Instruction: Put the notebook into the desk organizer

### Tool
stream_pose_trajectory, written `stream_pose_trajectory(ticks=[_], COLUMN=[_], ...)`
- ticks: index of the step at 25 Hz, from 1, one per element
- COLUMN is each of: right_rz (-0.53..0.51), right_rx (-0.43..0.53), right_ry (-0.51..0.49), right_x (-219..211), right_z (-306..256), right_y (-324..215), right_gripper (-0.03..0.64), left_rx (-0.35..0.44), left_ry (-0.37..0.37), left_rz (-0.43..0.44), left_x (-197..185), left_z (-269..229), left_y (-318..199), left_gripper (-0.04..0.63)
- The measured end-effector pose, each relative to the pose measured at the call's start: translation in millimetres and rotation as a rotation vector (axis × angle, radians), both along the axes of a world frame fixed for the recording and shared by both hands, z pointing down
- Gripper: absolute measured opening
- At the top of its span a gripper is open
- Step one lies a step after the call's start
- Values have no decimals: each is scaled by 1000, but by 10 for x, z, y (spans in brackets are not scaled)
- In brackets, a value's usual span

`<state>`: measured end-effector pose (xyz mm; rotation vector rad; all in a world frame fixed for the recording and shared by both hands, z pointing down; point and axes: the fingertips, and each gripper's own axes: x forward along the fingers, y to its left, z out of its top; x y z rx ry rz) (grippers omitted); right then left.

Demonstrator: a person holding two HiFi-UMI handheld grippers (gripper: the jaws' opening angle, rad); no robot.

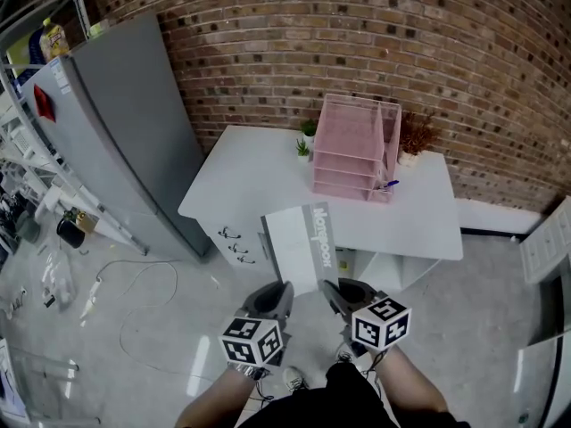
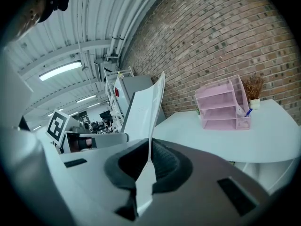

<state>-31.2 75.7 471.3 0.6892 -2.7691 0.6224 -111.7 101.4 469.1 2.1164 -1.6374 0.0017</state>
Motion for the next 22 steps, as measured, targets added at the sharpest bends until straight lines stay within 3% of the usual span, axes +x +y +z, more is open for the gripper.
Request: stream_pose_trajectory(ticks=[22], right_rz=[-100], right_rx=[-136], right_ry=[6], right_x=[347], right_z=[484], right_y=[-1915], right_gripper=[17], left_rx=[-106], left_ry=[10], left_rz=[-99], left_x=[388], left_z=[457], left_y=[-1825], left_gripper=[43])
